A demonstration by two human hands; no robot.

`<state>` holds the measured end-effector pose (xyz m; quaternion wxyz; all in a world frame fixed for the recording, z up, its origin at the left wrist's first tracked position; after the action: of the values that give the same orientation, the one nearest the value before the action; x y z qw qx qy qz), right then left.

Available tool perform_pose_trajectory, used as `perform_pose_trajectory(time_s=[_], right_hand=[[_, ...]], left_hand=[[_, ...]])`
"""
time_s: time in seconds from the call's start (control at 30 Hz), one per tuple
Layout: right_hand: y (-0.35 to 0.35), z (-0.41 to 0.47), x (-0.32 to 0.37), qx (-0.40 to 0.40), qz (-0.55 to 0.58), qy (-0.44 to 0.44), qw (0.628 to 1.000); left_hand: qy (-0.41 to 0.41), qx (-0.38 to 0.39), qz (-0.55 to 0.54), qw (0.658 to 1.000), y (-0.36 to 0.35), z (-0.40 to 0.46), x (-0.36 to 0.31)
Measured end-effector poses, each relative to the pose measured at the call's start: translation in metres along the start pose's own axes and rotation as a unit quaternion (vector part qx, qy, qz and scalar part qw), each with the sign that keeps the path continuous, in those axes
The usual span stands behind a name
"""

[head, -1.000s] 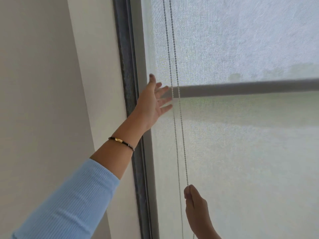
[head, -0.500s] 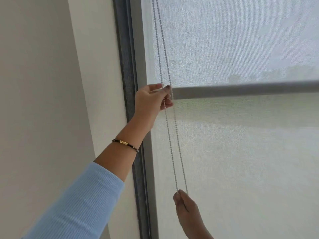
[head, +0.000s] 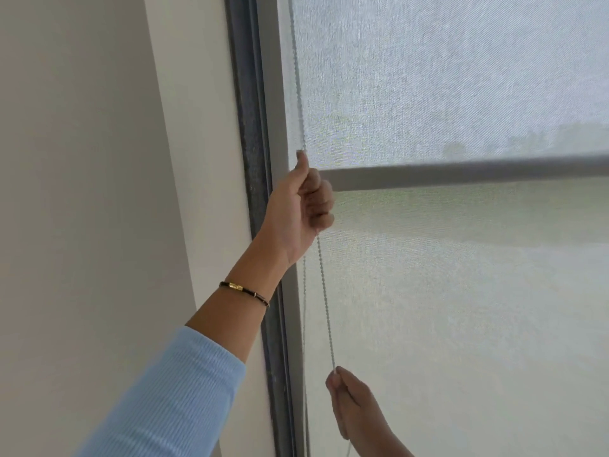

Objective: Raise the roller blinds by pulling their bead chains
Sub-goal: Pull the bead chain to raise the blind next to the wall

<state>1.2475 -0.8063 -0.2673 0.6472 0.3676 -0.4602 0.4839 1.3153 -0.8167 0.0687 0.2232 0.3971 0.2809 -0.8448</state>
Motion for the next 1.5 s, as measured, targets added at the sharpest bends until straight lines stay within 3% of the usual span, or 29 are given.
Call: perform_pose_trajectory(time_s=[0.23, 0.4, 0.53, 0.63, 0.9, 1.07, 1.17, 1.27, 1.4, 1.5], right_hand=[[0.027, 0.019, 0.04, 0.095, 0.006, -0.087, 0.992], [0.06, 0.067, 0.133, 0.077, 0.132, -0.021, 0.988], [0.055, 0.1, 0.207, 0.093, 0.278, -0.021, 0.956], [0.043, 0.113, 0.249, 0.104, 0.317, -0.024, 0.942], [-0.019, 0.113, 0.332, 0.194, 0.215, 0.02, 0.957], [-0.03, 0.118, 0.379, 0.139, 0.227, 0.071, 0.961], [-0.018, 0.125, 0.389, 0.047, 0.203, 0.137, 0.968], [-0.002, 0.122, 0.387, -0.028, 0.187, 0.201, 0.961], [0.005, 0.115, 0.377, -0.062, 0.184, 0.221, 0.956], [-0.002, 0.107, 0.35, -0.078, 0.125, 0.231, 0.962]], left_hand=[[-0.05, -0.064, 0.014, 0.997, 0.018, -0.022, -0.011], [-0.061, -0.077, 0.009, 0.995, 0.033, -0.044, -0.02], [-0.062, -0.083, 0.027, 0.994, 0.038, -0.061, -0.001], [-0.039, -0.087, 0.045, 0.994, 0.047, -0.078, 0.036], [0.136, -0.137, 0.068, 0.979, 0.085, -0.144, 0.181], [0.251, -0.197, 0.037, 0.947, 0.104, -0.184, 0.251], [0.27, -0.202, 0.042, 0.941, 0.107, -0.189, 0.262], [0.253, -0.155, 0.086, 0.951, 0.105, -0.178, 0.258], [0.204, -0.056, 0.197, 0.957, 0.095, -0.158, 0.232], [0.158, -0.063, 0.215, 0.962, 0.097, -0.125, 0.191]])
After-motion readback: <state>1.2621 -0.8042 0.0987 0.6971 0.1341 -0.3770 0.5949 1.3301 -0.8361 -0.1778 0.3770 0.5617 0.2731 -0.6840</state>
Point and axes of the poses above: each hand's wrist, its own z-axis towards the middle knuckle, its own y-axis out of the back of the hand, x = y × z, the point moved 10 cm from there along z, towards the middle knuckle, and after that the axes turned 3 degrees about -x, right-handed, at the moved point
